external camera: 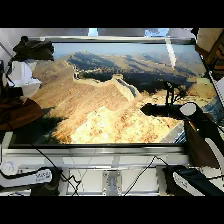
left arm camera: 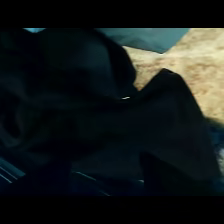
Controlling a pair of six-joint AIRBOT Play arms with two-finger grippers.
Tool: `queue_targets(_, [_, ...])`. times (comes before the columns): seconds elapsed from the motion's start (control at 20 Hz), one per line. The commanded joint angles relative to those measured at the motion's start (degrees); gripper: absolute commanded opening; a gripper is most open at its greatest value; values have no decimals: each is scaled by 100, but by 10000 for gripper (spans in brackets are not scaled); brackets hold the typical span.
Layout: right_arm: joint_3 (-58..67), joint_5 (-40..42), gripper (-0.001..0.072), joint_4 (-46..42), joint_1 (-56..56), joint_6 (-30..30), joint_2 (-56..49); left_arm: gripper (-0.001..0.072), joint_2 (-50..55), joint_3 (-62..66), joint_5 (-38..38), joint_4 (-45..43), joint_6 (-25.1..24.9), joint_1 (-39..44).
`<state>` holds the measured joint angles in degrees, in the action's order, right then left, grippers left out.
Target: Fold the shirts.
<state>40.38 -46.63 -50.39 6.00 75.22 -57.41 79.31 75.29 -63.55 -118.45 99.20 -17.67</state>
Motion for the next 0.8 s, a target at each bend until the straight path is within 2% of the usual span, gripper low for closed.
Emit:
queue_targets(0.0, [0,208,352,133,4,7,0,493,439,0,470,-186,205,-817])
queue_targets(0.2, [0,487,351,131,4,157,0,491,498,22,1067,-85,459,-1532])
queue_targets(0.3, [0,634,351,175,4,199,0,491,730,201,1086,352,407,-1816])
queue_targets(0.45, [0,717,351,417,4,199,0,491,1128,527,1292,1314,39,-1930])
queue_targets(0.7, [0,715,350,684,4,199,0,491,1906,1093,1235,2114,17,-1930])
queue_targets(0.75, [0,728,350,719,4,199,0,435,1974,1102,1314,2389,15,-1930])
